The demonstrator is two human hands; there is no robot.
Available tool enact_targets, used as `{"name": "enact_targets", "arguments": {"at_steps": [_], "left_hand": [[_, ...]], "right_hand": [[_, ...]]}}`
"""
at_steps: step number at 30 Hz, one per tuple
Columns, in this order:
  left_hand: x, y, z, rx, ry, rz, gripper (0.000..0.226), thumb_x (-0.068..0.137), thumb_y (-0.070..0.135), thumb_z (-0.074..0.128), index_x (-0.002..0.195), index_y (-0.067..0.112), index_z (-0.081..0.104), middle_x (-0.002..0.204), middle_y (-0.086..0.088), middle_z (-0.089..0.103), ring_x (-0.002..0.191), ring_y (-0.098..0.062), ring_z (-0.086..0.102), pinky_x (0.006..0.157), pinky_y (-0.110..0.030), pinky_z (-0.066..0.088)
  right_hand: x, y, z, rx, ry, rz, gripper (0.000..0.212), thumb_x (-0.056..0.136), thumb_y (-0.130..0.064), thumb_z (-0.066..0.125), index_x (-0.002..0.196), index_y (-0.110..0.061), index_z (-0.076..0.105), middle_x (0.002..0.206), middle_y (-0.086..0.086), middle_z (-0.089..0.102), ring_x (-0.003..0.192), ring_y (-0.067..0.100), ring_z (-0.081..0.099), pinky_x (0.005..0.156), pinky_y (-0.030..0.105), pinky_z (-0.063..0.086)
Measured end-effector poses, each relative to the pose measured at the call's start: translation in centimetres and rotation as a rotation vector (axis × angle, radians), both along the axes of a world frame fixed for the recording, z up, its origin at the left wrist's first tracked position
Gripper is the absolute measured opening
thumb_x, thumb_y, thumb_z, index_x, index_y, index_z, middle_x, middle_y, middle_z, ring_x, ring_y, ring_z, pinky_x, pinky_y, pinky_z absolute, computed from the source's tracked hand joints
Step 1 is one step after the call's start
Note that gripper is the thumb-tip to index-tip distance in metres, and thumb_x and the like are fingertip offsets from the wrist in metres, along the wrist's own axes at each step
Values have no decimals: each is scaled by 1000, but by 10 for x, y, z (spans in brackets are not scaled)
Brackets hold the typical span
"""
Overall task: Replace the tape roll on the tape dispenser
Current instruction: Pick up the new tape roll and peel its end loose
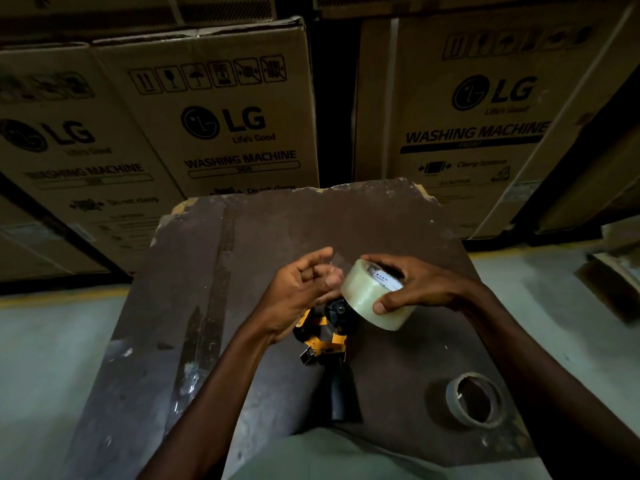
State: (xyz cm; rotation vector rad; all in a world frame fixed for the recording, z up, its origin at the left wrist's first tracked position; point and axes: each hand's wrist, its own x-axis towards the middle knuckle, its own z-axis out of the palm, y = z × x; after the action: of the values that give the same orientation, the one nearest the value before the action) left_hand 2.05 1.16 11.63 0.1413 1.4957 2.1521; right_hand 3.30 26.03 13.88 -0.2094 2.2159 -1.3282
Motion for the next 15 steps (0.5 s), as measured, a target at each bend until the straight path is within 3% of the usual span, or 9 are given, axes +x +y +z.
{"name": "enact_targets", "arguments": {"at_steps": [2,4,7,12,15], "left_hand": [[0,-1,1,-107,38,5,55,75,8,79,125,16,58,91,-1,71,92,-13,71,86,-34,59],[-2,-3,3,-188,81,20,30,79,3,73,107,11,67,87,-3,71,81,-11,72,74,-25,60],[-10,-12,0,-251,117,-10,7,79,2,73,86,2,70,84,-13,74,69,-17,73,64,-25,59],[-19,-22,-8,-209,20,-108,1,85,-2,65,87,-2,66,90,-20,75,70,-22,74,64,-30,63],[-21,-25,-15,-161,-37,-139,11,80,6,69,87,0,64,96,-21,75,74,-24,75,65,-32,63]], "right_hand": [[-3,-3,-1,57,-2,29,100,54,-47,89,143,-37,44,136,-11,58,121,10,58,106,41,50],[-7,-6,-4,100,-4,67,113,51,-53,88,150,-31,39,139,-11,55,124,11,56,107,44,48],[-9,-9,-6,116,-18,134,110,51,-50,88,148,-33,40,137,-12,56,123,11,57,106,43,49],[-14,-11,-8,147,-34,229,108,51,-48,87,147,-38,39,137,-14,55,123,10,55,105,39,50],[-19,-11,-11,182,-36,258,111,51,-48,86,150,-36,36,137,-16,51,124,7,52,105,37,49]]}}
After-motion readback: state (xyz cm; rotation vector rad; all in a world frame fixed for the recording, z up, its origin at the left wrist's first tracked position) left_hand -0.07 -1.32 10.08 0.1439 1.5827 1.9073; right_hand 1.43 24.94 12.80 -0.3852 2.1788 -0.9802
